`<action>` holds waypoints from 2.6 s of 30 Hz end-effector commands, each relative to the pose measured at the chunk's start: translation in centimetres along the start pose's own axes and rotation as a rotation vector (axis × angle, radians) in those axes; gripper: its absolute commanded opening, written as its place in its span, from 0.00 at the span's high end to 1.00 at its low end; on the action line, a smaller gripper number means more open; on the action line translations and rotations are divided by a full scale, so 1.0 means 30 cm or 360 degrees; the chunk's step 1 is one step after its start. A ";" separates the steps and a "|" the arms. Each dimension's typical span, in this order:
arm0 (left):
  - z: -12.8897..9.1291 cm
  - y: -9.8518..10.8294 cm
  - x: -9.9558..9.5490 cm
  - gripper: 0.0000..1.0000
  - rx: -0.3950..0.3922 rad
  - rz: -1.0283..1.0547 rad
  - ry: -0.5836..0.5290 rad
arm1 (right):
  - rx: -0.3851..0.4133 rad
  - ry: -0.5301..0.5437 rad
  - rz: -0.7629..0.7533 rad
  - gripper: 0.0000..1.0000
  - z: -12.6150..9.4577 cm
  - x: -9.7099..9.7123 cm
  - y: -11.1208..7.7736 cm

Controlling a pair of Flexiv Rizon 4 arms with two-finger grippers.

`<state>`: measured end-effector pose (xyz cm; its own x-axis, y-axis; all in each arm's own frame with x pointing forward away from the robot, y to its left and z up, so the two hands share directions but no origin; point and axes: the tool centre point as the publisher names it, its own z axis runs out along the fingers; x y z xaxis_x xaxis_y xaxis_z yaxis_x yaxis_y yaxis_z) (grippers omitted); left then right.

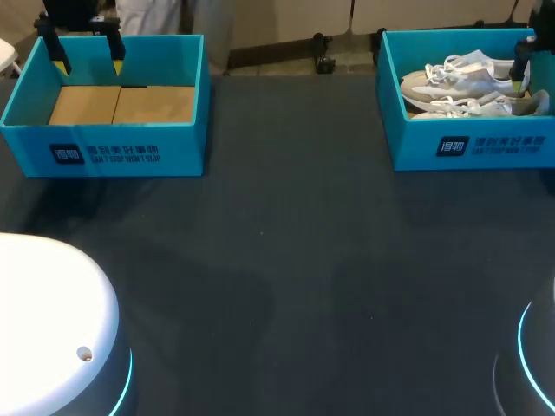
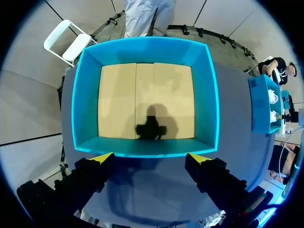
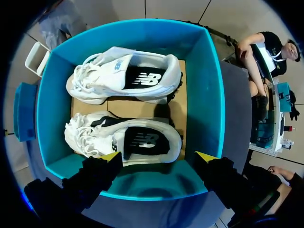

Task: Take the shoe out of the shoebox, open the shoe tongue, remove and reinsert the insole, then place the shoe into the shoebox

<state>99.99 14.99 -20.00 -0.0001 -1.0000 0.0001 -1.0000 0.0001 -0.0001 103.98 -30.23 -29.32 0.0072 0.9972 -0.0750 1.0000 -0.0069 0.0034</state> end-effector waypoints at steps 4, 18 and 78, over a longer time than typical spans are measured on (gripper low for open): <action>0.000 0.000 0.000 0.00 0.0000 0.0000 0.0000 | 0.0005 -0.0005 0.0006 0.00 0.042 -0.015 0.005; 0.000 0.000 0.000 0.00 0.0000 0.0000 0.0000 | -0.0008 0.0031 0.0035 0.11 0.098 -0.047 0.016; 0.000 0.000 0.000 0.00 0.0000 0.0000 0.0000 | 0.0190 0.0126 0.0130 1.00 0.318 -0.074 0.008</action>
<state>99.99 14.99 -20.00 -0.0001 -1.0000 0.0001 -1.0000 0.0001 -0.0001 104.19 -33.50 -38.82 0.0902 0.9959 0.0025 0.9891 -0.0893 -0.1168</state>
